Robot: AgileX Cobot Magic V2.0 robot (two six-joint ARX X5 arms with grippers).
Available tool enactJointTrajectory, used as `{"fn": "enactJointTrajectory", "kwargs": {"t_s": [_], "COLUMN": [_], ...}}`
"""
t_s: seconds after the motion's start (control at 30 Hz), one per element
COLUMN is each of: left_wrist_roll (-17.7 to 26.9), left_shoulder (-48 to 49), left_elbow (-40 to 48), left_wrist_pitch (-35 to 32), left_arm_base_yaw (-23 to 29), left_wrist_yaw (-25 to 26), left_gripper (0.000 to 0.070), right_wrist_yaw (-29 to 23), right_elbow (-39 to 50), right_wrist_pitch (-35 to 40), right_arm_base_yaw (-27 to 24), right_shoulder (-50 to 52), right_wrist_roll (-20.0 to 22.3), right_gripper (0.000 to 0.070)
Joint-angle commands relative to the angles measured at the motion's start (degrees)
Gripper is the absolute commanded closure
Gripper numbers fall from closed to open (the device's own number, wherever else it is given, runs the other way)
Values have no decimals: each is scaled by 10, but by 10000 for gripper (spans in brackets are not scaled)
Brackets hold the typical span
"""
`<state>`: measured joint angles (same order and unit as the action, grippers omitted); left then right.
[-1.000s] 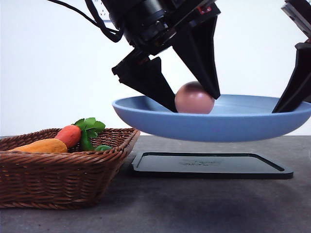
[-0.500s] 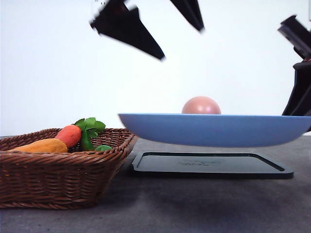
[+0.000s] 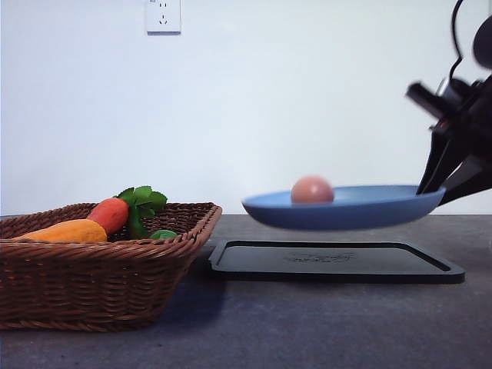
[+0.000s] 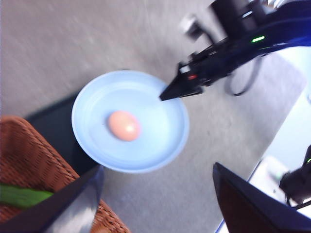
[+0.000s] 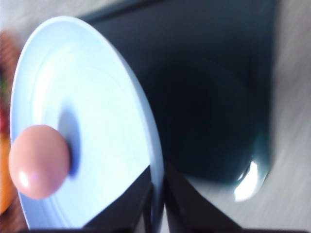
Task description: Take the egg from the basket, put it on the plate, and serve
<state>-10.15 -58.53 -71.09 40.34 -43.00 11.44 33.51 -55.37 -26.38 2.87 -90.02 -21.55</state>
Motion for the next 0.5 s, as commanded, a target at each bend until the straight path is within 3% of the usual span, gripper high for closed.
{"fn": "enactJointTrajectory", "kwargs": {"t_s": [0.0,0.37,0.47], "left_wrist_roll": [-4,-4,-4], "left_shoulder": [10,52,52], "left_elbow": [-9,-9,-9], "left_wrist_pitch": [-5,5,17], "left_arm_base_yaw": [-1,3,3], "left_wrist_yaw": [-2,-2,-2], "left_gripper": [239,240,240], "right_wrist_yaw": [5,4,-22], "right_elbow": [-26,-99,-99], "right_wrist_pitch": [10,23,20], "right_arm_base_yaw": [-1,0,0], "right_shoulder": [-37,-165,-170], "right_wrist_roll": [13,18,26], "right_gripper": [700,699,619]}}
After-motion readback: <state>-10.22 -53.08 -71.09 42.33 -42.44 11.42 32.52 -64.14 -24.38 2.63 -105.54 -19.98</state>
